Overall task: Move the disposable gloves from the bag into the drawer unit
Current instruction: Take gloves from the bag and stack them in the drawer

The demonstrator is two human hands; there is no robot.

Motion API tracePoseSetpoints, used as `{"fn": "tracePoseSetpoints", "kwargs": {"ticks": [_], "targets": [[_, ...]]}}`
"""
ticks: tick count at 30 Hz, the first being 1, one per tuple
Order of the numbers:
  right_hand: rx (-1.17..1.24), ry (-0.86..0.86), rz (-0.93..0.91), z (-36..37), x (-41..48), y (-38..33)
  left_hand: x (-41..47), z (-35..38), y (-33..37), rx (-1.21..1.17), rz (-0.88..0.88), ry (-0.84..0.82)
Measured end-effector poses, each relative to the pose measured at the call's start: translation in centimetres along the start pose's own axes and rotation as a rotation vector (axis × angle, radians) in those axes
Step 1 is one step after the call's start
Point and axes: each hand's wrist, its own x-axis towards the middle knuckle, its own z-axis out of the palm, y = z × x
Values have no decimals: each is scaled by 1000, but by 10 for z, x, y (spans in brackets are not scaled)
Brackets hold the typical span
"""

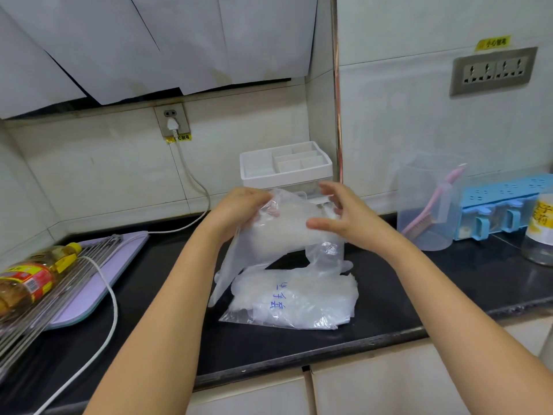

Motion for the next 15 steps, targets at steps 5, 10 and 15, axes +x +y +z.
{"fn": "tracePoseSetpoints", "kwargs": {"ticks": [5,10,15], "targets": [[25,-2,-68,18,12,1,11,12,-1,4,65,-152],[191,119,-20,15,42,-2,28,-1,-7,223,23,-109],[-49,225,55,8,86,9,65,-10,-10,260,-15,169]]}}
